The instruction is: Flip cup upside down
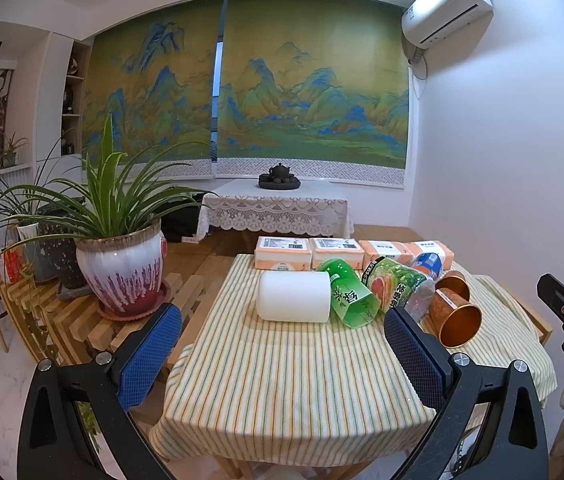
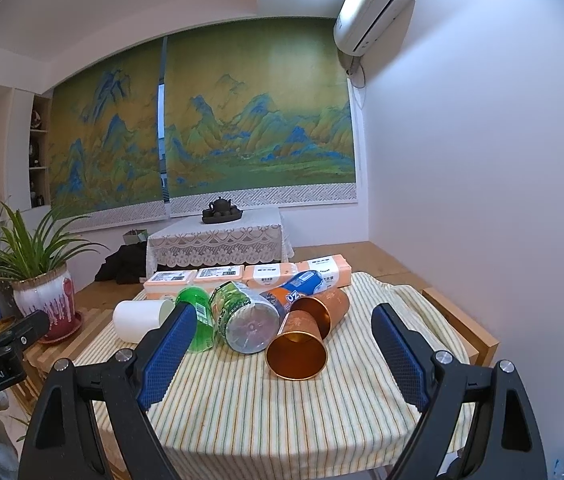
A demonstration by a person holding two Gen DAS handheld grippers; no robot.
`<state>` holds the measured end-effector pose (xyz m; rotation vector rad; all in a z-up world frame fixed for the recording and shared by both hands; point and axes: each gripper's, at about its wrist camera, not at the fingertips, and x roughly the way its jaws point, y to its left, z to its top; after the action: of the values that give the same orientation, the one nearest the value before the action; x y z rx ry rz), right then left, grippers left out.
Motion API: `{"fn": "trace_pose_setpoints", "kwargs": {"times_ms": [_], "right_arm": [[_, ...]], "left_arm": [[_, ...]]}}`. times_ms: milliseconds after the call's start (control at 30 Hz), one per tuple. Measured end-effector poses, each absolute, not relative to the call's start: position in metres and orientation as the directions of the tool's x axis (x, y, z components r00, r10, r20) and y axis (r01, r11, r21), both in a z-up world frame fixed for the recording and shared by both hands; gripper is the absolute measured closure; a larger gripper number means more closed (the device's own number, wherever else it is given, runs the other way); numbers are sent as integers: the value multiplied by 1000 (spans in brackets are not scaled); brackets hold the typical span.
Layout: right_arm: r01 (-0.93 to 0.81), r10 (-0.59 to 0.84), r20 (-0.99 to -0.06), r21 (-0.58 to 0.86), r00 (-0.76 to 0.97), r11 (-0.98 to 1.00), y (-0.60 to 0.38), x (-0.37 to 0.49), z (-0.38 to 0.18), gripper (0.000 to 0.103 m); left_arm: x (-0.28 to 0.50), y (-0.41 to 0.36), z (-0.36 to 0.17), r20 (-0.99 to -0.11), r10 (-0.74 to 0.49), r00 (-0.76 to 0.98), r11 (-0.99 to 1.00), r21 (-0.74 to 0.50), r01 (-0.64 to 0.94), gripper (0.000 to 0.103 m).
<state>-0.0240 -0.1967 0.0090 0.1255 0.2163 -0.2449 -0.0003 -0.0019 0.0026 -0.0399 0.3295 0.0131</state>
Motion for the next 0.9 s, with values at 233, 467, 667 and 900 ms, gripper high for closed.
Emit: {"fn": "trace_pose_setpoints", "kwargs": {"times_ms": [233,467,667,900], "right_arm": [[255,-229,-223,96,948,962,-199,-24,10,17],[254,-227,-224,97,948,962,-199,-25,10,17],[254,-227,-230,97,946,962,-200,-24,11,17],[255,-227,-231,99,946,962,-199,-24,11,17]], "left_arm": [[0,-2,3,-322,5,947,999,-37,-18,0],[1,-3,4,-325,4,946,999,-41,-19,0],[1,-2,4,-324,3,946,999,-42,-18,0],[1,-2,4,-324,6,946,999,-39,-20,0]]}}
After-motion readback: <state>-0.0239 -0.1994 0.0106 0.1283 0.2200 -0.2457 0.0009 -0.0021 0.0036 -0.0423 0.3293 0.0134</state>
